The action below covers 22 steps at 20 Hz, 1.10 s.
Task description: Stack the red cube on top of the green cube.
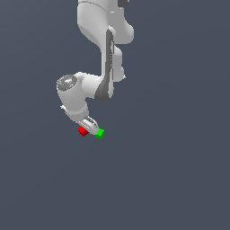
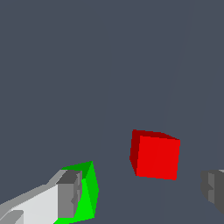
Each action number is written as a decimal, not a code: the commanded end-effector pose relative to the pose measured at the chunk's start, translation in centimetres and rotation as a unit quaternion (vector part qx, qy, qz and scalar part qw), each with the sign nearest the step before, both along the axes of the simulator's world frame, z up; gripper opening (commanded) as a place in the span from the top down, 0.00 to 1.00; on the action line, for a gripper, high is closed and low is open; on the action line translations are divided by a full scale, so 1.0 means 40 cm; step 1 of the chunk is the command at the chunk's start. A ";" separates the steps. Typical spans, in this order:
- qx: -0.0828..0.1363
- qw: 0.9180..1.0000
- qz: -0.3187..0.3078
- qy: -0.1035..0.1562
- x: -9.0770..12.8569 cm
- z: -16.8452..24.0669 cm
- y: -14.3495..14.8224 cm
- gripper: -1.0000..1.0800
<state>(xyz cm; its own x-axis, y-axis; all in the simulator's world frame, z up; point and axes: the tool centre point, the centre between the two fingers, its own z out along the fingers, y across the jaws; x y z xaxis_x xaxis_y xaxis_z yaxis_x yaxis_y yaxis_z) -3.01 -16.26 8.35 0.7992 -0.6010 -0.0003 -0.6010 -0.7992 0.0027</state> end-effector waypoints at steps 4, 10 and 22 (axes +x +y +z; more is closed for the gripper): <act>0.000 0.999 -0.049 -0.001 -0.032 -0.030 -0.049 0.04; 0.000 0.999 -0.048 0.000 -0.033 -0.038 -0.050 0.04; 0.001 0.999 -0.054 -0.001 -0.039 -0.153 -0.053 0.04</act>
